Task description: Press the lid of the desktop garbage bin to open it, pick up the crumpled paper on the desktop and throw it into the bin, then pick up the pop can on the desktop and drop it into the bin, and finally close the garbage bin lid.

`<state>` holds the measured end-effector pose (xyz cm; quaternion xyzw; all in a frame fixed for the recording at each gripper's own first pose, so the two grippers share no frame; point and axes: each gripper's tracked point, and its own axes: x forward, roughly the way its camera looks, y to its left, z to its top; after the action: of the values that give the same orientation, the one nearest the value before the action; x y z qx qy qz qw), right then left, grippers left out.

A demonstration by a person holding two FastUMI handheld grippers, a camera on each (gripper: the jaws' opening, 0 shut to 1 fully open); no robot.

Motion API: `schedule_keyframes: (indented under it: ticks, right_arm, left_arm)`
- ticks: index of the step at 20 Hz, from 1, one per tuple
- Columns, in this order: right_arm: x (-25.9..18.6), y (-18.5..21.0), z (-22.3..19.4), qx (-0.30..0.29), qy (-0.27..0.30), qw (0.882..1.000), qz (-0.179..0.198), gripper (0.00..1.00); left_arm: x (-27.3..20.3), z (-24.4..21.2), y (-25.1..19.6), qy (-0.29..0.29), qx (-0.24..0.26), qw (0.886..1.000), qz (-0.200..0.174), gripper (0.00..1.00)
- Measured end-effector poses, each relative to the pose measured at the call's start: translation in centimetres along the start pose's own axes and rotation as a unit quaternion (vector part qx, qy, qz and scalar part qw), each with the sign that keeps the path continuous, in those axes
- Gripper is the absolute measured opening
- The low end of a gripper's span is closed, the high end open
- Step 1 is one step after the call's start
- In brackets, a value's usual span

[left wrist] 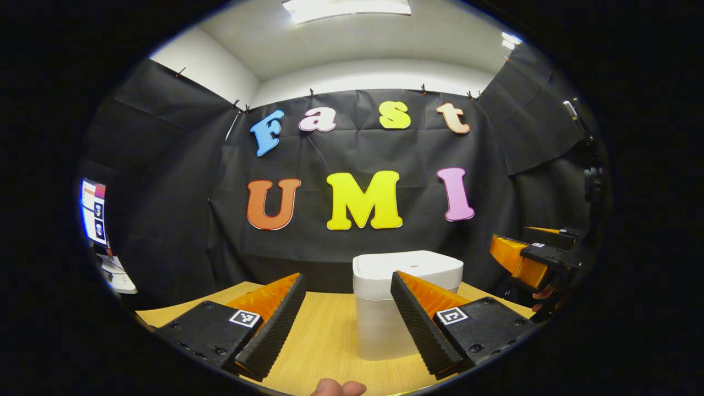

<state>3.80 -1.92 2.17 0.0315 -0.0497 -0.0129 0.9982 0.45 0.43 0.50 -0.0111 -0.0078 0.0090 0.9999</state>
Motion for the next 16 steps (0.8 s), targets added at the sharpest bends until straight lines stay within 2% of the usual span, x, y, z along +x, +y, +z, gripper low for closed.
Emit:
schedule_keyframes:
  ticks: [6, 8, 12, 16]
  right_arm:
    - [-2.2, -1.9, -1.7, -0.001, 0.011, 1.000, -0.005, 0.96]
    - [-2.5, -2.1, -1.8, 0.000, 0.008, 1.000, -0.011, 0.94]
    - [-2.9, -2.4, -1.1, -0.018, -0.008, 1.000, -0.017, 0.96]
    - [-3.0, -2.8, -1.3, -0.011, -0.009, 1.000, -0.021, 0.96]
  left_arm:
    - [-0.3, -0.5, -1.4, 0.000, 0.019, 1.000, -0.007, 1.00]
    - [-0.5, -0.5, -0.9, -0.001, 0.025, 1.000, 0.001, 1.00]
    - [-0.8, -1.4, 0.1, 0.007, 0.018, 1.000, 0.018, 1.00]
    - [-0.7, -1.2, 0.9, 0.006, 0.017, 0.999, 0.026, 1.00]
